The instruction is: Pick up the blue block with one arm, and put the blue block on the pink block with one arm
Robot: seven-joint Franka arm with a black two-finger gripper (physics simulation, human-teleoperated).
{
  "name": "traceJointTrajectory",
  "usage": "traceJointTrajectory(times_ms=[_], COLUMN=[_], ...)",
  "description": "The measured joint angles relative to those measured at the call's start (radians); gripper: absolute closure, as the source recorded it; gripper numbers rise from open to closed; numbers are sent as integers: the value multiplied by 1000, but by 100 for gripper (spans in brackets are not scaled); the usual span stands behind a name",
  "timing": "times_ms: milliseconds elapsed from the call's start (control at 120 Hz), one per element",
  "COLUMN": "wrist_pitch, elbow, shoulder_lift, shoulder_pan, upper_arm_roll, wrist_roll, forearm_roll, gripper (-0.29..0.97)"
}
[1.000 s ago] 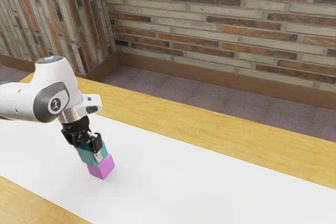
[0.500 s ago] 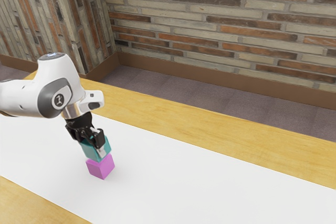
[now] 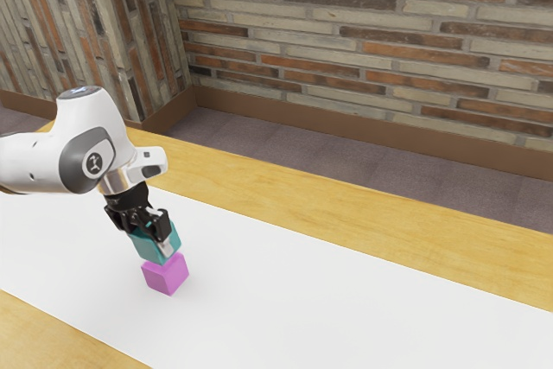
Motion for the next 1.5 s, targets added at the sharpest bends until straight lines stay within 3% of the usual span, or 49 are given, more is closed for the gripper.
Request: traceJointTrajectory(times_ms=[975,1500], wrist_pitch=[5,25], elbow=[-12,-17], shoulder_lift=[28,27], shoulder_pan=[-1,-1], upper_arm_roll=[-1,1], wrist_roll=[-31,47], forearm_roll=[-13,-3], gripper=[37,37])
